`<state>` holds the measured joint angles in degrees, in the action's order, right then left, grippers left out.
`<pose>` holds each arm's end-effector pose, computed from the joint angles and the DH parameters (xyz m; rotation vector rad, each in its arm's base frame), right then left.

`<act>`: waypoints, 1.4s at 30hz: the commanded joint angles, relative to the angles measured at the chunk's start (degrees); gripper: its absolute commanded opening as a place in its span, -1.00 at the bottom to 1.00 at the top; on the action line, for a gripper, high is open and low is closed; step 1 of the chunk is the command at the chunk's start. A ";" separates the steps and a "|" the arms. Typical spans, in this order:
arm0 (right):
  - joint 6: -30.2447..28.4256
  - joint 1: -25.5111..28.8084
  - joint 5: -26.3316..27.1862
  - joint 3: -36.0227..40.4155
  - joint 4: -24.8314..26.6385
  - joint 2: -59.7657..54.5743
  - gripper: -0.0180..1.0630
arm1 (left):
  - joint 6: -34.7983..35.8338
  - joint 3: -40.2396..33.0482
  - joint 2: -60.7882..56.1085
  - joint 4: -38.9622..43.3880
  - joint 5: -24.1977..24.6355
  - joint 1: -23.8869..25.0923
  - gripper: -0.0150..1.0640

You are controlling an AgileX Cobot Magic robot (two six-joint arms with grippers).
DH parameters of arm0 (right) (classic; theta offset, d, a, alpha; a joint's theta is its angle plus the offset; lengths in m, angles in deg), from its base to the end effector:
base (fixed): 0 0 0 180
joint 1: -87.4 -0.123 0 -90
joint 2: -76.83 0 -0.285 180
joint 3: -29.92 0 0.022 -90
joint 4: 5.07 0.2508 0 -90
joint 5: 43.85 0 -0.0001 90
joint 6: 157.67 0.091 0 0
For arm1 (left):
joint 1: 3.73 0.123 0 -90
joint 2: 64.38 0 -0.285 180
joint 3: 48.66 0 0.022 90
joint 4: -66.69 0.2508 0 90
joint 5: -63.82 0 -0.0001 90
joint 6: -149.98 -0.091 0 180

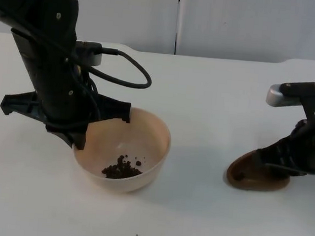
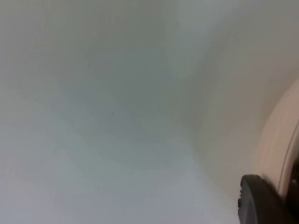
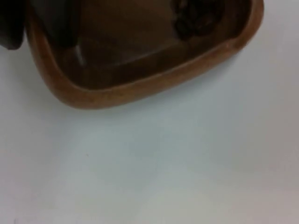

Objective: Pick up the bowl with the left hand and pour the coffee beans from the cup into the bowl with the right hand.

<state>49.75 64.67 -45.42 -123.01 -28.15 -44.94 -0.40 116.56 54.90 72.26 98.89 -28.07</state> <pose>0.3174 0.1319 0.0830 -0.4165 2.5977 0.1497 0.3229 -0.1405 0.1238 -0.0263 2.9436 -0.0438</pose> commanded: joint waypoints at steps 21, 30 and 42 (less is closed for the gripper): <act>1.22 0.29 -1.20 -0.03 -0.77 8.49 0.33 | -0.62 0.10 -5.64 1.03 -0.91 -0.26 0.40; 0.60 0.29 -8.21 -0.03 -0.94 18.59 0.33 | -2.32 0.10 -12.08 1.17 -0.90 -0.26 0.40; -0.25 0.17 -15.27 -0.03 -0.80 33.92 0.32 | -6.37 0.10 -21.92 0.92 -0.90 -0.26 0.40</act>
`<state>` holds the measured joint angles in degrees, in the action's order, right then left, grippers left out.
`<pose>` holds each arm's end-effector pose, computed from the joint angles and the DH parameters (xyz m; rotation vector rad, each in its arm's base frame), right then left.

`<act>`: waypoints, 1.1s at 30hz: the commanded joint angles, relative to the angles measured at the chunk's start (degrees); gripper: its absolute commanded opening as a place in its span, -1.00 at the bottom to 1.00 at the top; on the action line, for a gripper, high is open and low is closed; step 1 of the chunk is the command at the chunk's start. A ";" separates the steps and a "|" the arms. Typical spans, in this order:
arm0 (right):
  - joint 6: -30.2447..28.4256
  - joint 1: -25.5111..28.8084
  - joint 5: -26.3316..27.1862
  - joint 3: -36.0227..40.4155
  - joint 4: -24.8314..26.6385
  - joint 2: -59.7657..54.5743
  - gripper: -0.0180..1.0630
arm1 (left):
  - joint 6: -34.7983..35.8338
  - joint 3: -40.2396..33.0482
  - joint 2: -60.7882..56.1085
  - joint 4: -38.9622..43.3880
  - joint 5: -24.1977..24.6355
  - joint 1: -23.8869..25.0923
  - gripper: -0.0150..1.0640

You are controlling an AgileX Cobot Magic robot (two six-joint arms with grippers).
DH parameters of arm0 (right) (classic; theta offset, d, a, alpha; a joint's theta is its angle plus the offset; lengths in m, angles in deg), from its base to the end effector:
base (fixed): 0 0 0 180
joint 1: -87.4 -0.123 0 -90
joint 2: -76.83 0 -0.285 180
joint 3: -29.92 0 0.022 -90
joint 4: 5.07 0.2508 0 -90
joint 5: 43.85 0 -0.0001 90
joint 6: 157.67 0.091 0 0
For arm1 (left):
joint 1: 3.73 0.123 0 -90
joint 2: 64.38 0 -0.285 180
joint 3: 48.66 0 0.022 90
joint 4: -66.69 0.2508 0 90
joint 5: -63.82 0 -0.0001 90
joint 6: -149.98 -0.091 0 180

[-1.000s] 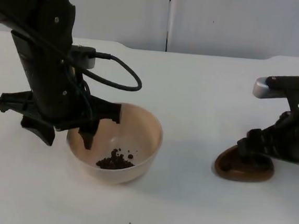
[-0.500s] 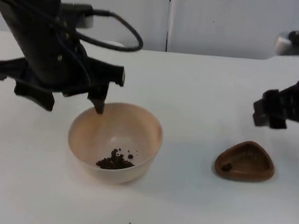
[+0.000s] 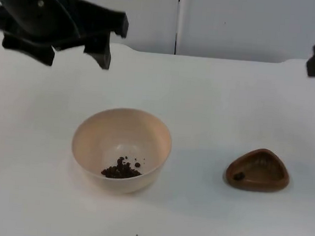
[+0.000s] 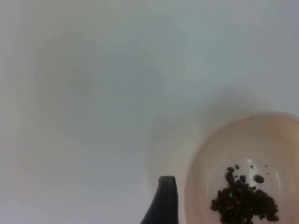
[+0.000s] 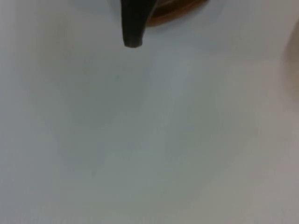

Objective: Pick up the bowl with the left hand and pour the coffee beans from the cup into the bowl with the right hand.

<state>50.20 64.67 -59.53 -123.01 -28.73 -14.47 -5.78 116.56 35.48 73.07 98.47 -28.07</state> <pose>0.2841 0.1083 0.2466 -0.3024 2.2954 0.1201 0.3053 -0.1318 0.2412 0.0992 2.6099 -0.1895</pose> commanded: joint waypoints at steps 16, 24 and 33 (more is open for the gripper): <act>-3.08 -6.98 -6.53 -0.03 -0.21 20.17 0.32 | -11.99 0.10 -15.69 -9.22 1.23 -0.26 0.40; -3.08 -7.88 -11.66 -0.03 0.42 25.81 0.32 | -18.24 0.10 -22.19 -13.46 3.63 -0.26 0.40; -3.08 -7.88 -13.75 3.91 0.42 34.19 0.32 | -24.25 0.10 -30.00 -16.72 5.95 -0.26 0.40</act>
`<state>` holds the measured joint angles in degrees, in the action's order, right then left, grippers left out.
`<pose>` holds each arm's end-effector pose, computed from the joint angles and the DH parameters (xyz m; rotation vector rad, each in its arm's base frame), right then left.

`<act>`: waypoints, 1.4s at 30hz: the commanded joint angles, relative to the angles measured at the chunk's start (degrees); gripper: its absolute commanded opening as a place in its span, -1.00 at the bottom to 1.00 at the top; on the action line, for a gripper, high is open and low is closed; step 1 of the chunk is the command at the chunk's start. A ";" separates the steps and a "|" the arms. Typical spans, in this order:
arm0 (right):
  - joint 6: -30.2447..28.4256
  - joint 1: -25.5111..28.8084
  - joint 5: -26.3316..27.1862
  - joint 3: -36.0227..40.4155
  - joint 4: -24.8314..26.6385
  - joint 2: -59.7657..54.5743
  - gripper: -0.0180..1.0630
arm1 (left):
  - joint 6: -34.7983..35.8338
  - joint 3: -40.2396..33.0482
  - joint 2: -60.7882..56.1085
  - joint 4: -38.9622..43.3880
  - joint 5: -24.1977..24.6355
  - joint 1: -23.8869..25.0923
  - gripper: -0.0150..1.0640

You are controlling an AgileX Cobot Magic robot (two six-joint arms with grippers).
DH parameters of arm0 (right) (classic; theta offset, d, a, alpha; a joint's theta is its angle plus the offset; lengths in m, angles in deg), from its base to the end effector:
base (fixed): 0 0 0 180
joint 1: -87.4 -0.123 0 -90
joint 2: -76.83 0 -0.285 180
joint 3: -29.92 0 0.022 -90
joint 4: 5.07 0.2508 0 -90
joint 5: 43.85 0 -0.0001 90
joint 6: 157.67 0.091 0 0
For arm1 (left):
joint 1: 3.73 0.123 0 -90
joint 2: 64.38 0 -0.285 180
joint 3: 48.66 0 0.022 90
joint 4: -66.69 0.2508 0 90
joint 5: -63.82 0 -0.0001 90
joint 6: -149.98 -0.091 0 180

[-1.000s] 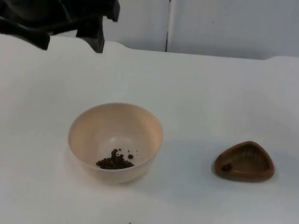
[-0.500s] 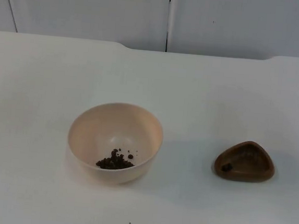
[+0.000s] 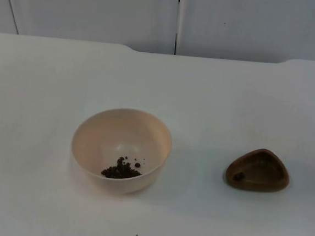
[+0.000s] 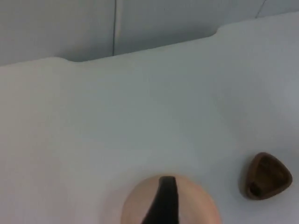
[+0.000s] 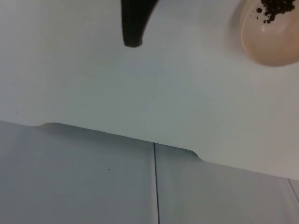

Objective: Pick up the bowl with the left hand and pour the coffee beans from the cup into the bowl with the right hand.

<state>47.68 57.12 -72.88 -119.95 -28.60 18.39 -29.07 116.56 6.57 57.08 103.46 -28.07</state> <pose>0.1657 0.0763 0.3555 -0.3273 1.9859 0.1911 0.2051 -0.1034 0.3811 0.3678 2.1805 -0.4375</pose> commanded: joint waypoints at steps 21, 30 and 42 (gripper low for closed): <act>-7.62 -0.32 -7.05 13.18 8.35 25.12 0.32 | -3.29 -19.31 -21.73 -1.41 -3.76 -0.26 0.40; -18.70 -0.32 -17.88 16.40 17.29 36.59 0.32 | -3.89 -21.38 -35.92 -1.31 -0.80 -0.26 0.40; -23.82 -0.32 -27.40 16.20 23.02 50.66 0.32 | -3.89 -22.86 -50.80 5.83 10.10 -0.26 0.40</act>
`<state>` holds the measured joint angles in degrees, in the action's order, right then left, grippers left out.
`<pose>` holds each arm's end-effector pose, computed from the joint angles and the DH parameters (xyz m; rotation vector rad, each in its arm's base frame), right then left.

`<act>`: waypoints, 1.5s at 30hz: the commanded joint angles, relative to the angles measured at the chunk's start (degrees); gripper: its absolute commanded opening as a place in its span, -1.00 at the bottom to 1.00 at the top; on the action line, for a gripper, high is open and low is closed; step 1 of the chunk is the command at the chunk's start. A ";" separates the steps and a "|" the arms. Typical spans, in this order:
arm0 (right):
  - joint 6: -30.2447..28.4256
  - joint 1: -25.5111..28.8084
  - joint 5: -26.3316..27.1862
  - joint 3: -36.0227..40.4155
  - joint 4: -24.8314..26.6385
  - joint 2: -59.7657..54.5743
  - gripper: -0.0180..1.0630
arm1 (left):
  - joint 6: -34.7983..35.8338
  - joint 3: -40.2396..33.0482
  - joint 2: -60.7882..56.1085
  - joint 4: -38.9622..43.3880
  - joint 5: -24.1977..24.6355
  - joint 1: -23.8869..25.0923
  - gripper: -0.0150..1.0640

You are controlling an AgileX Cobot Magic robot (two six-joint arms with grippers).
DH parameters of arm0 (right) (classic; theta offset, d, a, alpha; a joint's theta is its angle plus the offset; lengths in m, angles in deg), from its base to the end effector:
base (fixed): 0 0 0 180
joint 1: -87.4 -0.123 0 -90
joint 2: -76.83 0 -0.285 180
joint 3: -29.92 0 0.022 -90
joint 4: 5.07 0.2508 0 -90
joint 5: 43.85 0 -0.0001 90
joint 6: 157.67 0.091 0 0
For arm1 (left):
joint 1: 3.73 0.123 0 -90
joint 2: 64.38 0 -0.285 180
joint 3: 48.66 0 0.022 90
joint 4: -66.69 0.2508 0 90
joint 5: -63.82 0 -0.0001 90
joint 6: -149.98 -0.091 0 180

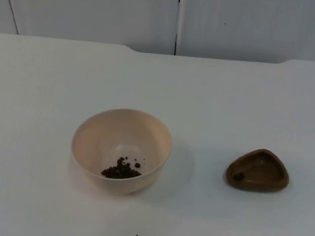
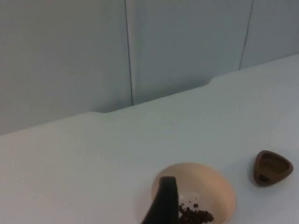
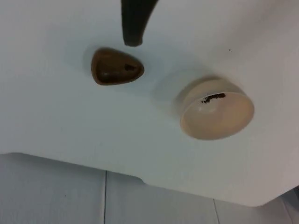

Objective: Pick up the bowl with the left hand and pour the coffee beans from the cup into the bowl with the right hand.

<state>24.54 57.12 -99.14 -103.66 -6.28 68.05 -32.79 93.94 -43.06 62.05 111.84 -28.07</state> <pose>-0.0019 -0.0029 0.2958 -0.4715 1.8864 0.3534 0.0200 -0.0151 0.3495 0.4311 1.8256 -0.3536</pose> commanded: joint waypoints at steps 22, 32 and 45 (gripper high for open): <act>-4.29 -0.32 -6.48 1.15 2.37 1.00 0.32 | 5.21 -10.64 -13.54 1.18 12.36 -0.26 0.40; -2.21 -0.32 -6.46 1.24 2.87 1.00 0.32 | 5.21 -11.52 -13.54 3.09 13.45 -0.26 0.40; -3.54 -0.32 -6.46 1.24 2.94 1.00 0.31 | 5.21 -11.52 -13.54 3.09 13.45 -0.26 0.40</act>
<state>21.68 57.12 -105.90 -102.99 -3.52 68.83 -28.04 82.71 -56.31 64.94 125.21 -28.07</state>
